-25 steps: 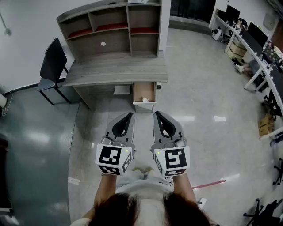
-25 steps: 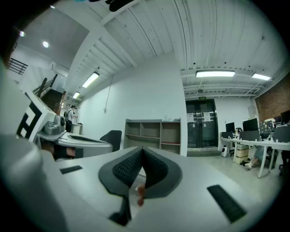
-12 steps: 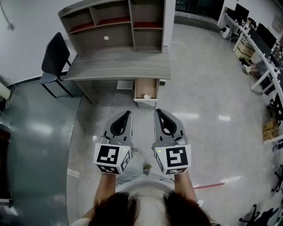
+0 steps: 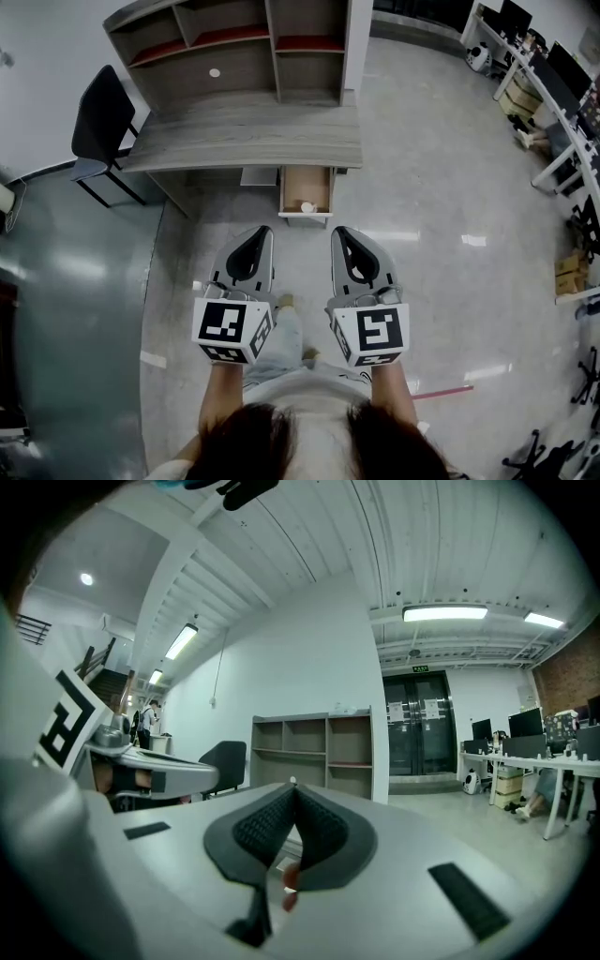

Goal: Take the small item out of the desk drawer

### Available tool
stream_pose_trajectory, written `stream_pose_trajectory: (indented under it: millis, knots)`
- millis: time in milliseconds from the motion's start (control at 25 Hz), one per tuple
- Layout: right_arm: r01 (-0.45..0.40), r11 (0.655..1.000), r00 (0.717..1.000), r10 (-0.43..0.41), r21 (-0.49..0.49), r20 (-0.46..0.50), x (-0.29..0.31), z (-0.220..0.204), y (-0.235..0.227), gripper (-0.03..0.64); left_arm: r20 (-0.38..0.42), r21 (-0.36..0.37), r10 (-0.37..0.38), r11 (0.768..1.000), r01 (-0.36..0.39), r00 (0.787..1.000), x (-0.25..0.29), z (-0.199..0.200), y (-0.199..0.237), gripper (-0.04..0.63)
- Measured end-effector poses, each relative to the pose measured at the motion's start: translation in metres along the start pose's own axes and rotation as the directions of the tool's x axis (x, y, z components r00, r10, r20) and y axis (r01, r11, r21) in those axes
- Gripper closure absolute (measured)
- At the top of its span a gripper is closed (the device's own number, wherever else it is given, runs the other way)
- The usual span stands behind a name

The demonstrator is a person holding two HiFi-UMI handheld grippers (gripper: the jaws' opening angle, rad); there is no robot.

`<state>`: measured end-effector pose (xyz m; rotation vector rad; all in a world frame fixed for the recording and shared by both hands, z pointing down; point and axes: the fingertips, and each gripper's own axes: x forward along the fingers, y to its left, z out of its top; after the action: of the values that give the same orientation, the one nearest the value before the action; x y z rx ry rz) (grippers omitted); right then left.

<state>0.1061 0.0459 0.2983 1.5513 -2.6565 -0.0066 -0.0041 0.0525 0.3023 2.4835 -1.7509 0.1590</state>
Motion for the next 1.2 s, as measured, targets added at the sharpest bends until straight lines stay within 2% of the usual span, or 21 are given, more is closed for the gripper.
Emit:
stream_pose_trajectory:
  millis: [680,1200]
  knots:
    - [0.008,1.000,0.991,-0.004,0.027,-0.131,0.142,-0.020,-0.003,0.589,-0.033,-0.027,-0.050,0.998,0.049,0.998,0.100,0.004,0.102,0.578]
    - [0.092,0.994,0.972,-0.075,0.067,-0.223,0.212,-0.049,-0.010,0.588,-0.064,-0.067,-0.131,0.990,0.126,0.989,0.152,-0.015,0.151,0.578]
